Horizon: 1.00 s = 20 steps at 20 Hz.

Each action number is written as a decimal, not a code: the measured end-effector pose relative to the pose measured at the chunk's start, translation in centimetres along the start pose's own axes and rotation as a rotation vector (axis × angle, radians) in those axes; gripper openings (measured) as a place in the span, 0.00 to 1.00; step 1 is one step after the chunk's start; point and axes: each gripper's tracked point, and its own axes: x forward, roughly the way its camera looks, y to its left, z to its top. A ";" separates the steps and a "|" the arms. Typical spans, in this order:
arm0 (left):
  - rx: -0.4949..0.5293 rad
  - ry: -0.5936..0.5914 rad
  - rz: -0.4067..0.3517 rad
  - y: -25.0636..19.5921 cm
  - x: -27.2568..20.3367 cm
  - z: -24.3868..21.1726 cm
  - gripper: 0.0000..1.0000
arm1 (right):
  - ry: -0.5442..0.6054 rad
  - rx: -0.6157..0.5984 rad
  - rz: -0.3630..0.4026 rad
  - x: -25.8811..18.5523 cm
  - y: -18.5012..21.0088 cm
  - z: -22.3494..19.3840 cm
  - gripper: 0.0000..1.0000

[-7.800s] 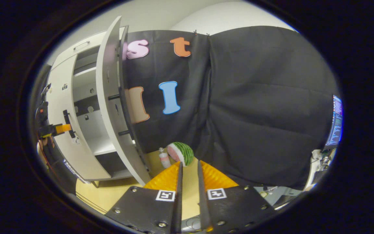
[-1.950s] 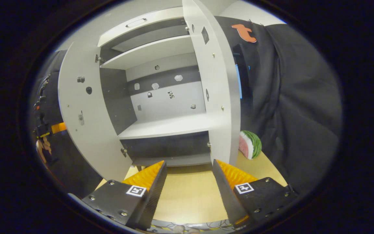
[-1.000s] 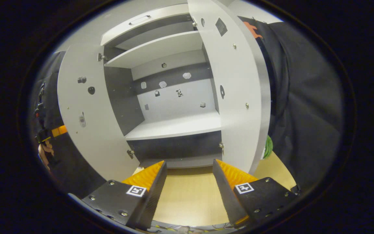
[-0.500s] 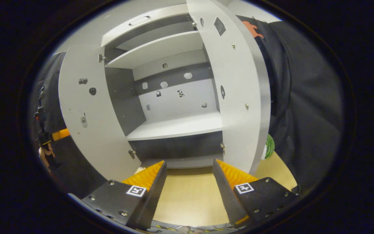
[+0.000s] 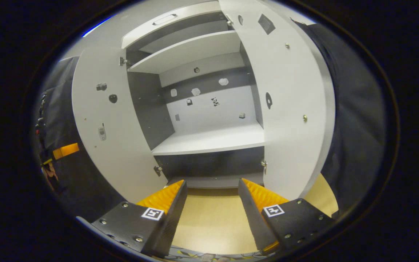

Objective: Open the right door of the double-door shoe cabinet with the right hand, and open the left door with the left hand.

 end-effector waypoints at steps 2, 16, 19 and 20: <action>0.007 -0.022 -0.030 -0.7 -0.2 0.6 0.07 | -0.010 -0.013 0.012 0.0 0.5 0.5 0.84; -0.004 -0.143 -0.329 -9.5 1.1 4.2 0.16 | -0.291 -0.130 0.000 -3.0 7.1 14.0 0.84; -0.006 -0.146 -0.371 -10.7 1.1 4.4 0.23 | -0.315 -0.127 -0.011 -3.5 7.8 15.8 0.89; -0.006 -0.144 -0.389 -11.2 1.0 4.4 0.19 | -0.334 -0.122 -0.011 -3.9 8.0 16.4 0.98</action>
